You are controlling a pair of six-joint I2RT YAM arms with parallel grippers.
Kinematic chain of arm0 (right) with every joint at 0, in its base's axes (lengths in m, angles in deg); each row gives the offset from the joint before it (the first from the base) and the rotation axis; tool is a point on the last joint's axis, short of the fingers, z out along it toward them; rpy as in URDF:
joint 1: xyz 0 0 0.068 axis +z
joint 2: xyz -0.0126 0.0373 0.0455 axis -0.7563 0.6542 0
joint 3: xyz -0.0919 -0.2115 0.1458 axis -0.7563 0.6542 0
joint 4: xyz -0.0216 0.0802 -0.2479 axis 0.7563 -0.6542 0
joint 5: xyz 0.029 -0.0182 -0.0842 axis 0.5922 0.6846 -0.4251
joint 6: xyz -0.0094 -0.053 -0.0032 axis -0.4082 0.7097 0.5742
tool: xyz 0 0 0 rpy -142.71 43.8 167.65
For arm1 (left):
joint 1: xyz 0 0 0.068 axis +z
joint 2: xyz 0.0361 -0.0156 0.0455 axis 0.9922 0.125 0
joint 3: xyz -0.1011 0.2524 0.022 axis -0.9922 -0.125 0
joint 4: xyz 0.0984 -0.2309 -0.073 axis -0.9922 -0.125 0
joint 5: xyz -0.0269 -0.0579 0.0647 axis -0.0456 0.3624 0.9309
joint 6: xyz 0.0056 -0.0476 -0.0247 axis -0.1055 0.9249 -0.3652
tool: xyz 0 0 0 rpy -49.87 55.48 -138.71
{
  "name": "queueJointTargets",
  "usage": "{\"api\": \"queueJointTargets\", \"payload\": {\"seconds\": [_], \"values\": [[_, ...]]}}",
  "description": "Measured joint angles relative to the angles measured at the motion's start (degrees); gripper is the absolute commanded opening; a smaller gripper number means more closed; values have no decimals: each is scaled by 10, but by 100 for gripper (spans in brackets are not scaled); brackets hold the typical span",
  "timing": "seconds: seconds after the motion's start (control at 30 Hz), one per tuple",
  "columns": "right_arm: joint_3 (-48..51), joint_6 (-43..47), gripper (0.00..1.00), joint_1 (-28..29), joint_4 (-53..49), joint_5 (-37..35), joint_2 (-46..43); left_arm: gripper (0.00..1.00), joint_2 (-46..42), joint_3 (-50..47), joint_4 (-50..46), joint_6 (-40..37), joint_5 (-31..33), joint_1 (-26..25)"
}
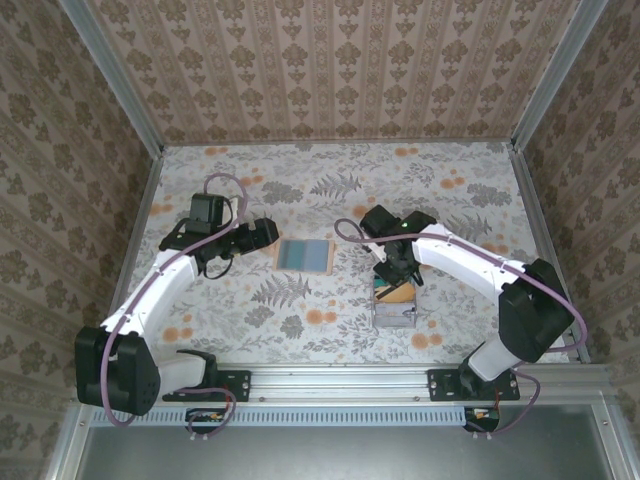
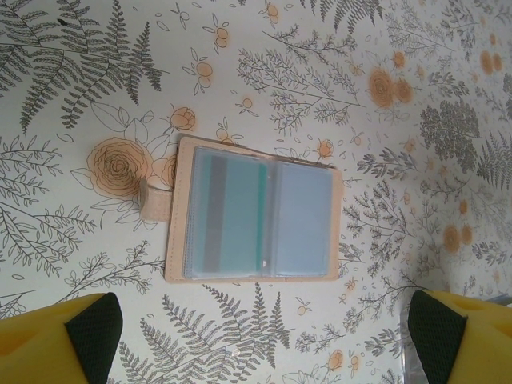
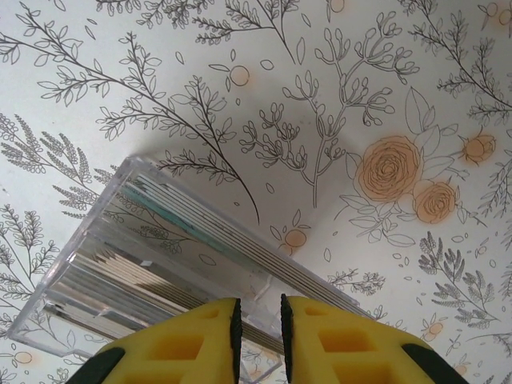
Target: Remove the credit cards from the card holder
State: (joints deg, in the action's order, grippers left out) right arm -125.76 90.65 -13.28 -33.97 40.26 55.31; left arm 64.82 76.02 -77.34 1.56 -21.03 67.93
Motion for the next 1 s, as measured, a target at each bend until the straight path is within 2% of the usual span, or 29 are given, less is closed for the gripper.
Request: {"api": "queueJointTargets", "payload": {"seconds": [0.47,0.63,0.77,0.87,1.0], "values": [[21,-21,28,-9,-20,-18,-33,96,2,0,0,0,-3,0],[20,-49,36,-15,-21,-18,-34,96,2,0,0,0,-5,0],[21,-103,49,-38,-18,-12,-55,96,2,0,0,0,-6,0],[33,-161,63,-50,0,-5,-107,96,2,0,0,0,-6,0],[83,-247,65,-52,32,12,-195,96,2,0,0,0,-6,0]]}}
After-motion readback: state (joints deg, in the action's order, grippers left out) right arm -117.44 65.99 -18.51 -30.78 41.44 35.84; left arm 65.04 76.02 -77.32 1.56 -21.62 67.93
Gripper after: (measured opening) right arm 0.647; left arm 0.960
